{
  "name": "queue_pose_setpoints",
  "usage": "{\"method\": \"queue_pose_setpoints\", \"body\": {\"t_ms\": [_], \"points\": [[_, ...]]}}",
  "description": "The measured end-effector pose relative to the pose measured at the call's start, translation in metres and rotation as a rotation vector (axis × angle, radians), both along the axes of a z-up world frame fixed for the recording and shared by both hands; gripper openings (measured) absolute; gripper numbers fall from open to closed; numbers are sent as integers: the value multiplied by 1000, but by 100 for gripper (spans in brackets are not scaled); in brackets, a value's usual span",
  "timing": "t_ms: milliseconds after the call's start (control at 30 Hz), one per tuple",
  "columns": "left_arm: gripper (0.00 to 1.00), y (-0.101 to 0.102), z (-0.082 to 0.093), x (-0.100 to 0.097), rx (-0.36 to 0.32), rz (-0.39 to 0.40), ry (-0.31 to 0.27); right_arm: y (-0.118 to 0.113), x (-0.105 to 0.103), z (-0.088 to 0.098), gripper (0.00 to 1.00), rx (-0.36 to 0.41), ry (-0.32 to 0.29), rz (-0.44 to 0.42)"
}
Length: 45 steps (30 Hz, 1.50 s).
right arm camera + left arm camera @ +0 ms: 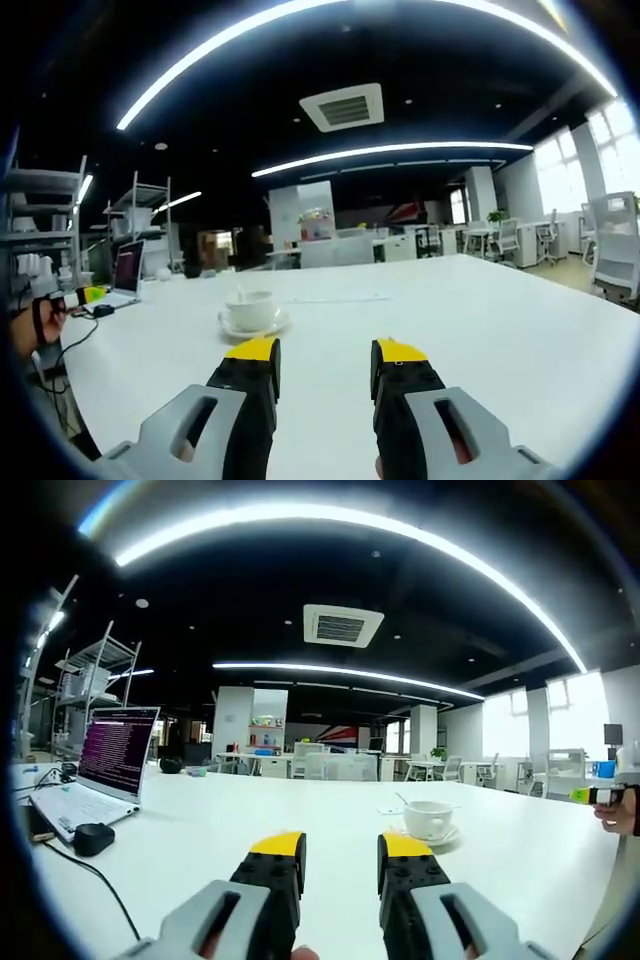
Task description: Tidy tabletop coffee trays, cups and spoons，present forward
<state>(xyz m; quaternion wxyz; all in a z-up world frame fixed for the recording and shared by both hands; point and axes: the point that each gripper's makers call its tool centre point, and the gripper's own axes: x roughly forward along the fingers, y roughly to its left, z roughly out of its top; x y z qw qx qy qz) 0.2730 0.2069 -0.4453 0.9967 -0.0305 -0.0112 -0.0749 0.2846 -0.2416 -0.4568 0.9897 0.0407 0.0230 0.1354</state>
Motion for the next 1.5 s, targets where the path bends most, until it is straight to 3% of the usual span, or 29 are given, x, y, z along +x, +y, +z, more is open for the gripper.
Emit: {"method": "queue_pose_setpoints", "body": {"t_ms": [1500], "points": [[30, 1, 12, -1, 21, -18, -6, 18, 9, 14, 36, -28, -3, 50]]}}
